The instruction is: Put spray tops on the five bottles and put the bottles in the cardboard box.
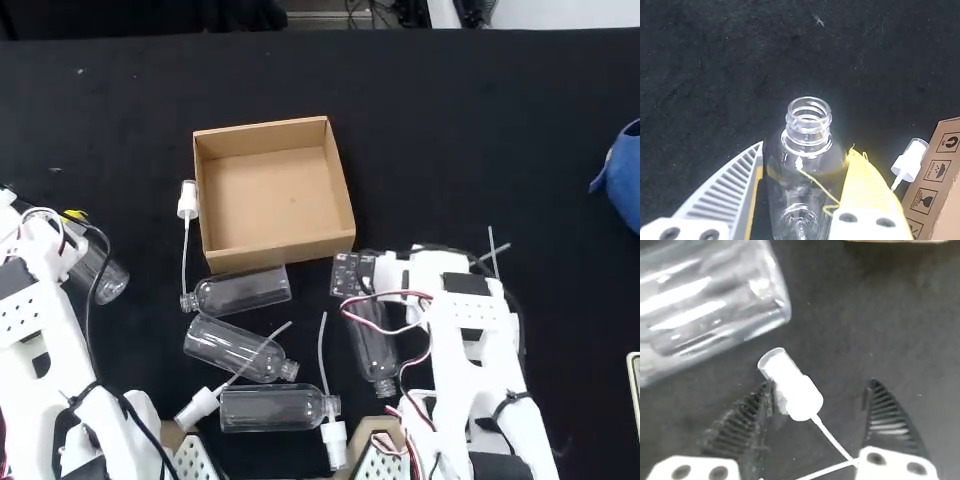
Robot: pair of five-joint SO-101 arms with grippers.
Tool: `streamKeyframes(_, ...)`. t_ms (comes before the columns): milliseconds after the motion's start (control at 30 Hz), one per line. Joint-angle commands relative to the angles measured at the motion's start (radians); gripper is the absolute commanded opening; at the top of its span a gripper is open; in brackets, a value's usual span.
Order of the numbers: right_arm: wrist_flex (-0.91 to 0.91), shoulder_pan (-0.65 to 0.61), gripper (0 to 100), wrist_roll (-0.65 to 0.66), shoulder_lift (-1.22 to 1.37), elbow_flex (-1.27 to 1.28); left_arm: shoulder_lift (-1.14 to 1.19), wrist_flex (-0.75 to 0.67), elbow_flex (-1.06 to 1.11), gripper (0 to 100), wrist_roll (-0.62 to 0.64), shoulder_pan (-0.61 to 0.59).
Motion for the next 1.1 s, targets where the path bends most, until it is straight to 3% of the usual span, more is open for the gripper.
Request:
streamKeyframes(0,-0.020,-0.014,21.2,0.046,-0.038,0.012,-0.031,-0.015,-0.008,3,0.002,-0.005)
streamKeyframes(233,-0.034,-0.011,24.4,0.048,-0.038,0.038,-0.034,-0.012,-0.008,3,0.002,-0.005)
streamKeyframes(533,-0.305,-0.012,28.0,0.049,-0.038,0.189,-0.035,-0.014,-0.008,3,0.002,-0.005)
streamKeyframes(633,-0.304,-0.009,21.2,0.049,-0.039,0.189,-0.035,-0.014,-0.008,3,0.002,-0.005)
streamKeyframes(767,-0.302,-0.012,1.2,0.049,-0.041,0.162,-0.035,-0.014,-0.008,3,0.002,-0.005)
streamKeyframes(800,-0.302,-0.011,1.0,0.043,-0.041,0.150,-0.035,-0.014,-0.008,3,0.002,-0.005)
streamKeyframes(867,-0.304,-0.009,1.5,-0.025,-0.047,0.117,-0.035,-0.014,-0.008,3,0.002,-0.005)
streamKeyframes(1067,-0.310,-0.015,1.1,-0.482,-0.041,-0.145,-0.035,-0.014,-0.008,3,0.002,-0.004)
